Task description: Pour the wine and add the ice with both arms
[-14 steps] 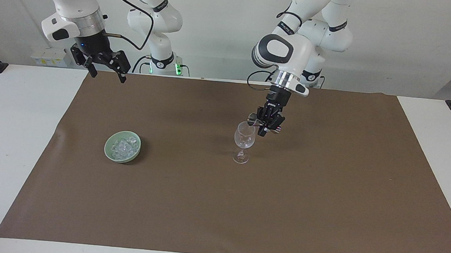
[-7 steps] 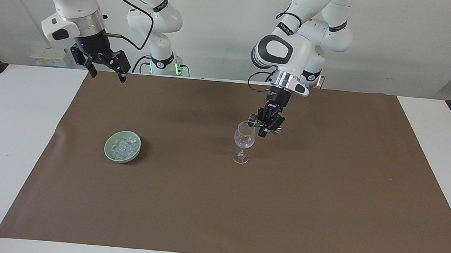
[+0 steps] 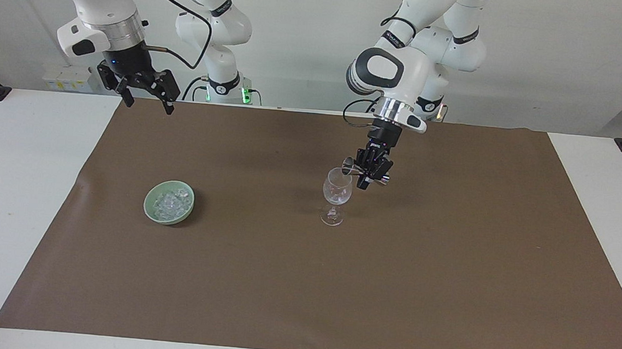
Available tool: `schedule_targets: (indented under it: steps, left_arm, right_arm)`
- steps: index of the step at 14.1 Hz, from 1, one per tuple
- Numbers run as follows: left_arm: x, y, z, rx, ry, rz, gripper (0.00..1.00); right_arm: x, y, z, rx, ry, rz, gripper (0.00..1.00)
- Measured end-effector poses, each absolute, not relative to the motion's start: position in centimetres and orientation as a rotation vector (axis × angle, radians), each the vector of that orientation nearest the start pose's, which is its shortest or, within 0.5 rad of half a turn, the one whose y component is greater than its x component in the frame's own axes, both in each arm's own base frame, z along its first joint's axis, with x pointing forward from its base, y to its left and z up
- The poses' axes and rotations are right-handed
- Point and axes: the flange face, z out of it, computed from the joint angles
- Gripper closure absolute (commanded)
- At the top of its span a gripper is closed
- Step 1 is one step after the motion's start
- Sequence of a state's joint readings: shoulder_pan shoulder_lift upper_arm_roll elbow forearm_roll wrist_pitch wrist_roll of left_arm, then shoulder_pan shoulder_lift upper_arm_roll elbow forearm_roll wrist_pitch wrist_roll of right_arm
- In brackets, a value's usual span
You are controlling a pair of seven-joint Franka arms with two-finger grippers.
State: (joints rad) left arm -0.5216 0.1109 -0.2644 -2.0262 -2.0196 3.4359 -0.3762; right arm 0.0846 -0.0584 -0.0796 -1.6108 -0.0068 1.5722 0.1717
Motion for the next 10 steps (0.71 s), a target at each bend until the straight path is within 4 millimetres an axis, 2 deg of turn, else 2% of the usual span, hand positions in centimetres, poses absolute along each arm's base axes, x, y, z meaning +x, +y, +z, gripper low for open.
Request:
schedule_targets:
  steps: [10]
  left_arm:
    - [44.44,-30.04,41.94,1.495,1.694,0.288,1.00]
  right_arm:
    - [53.65,0.06,63.75,-3.131,0.261,-0.031,0.00]
